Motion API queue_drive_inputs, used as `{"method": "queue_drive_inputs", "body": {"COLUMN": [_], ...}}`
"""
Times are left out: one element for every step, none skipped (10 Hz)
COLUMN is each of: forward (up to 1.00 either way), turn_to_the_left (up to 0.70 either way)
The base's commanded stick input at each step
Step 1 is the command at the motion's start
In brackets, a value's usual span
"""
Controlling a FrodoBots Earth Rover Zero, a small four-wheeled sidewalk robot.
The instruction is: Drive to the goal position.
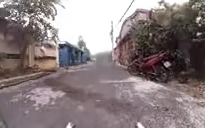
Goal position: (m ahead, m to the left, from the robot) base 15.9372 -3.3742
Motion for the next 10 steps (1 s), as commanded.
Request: {"method": "queue_drive_inputs", "body": {"forward": [1.00,1.00,1.00,0.51,0.06,0.06,0.05,0.05,0.06,0.06], "turn_to_the_left": [0.00,0.00,0.00,0.00,0.00,0.00,0.00,0.00,0.00,0.00]}}
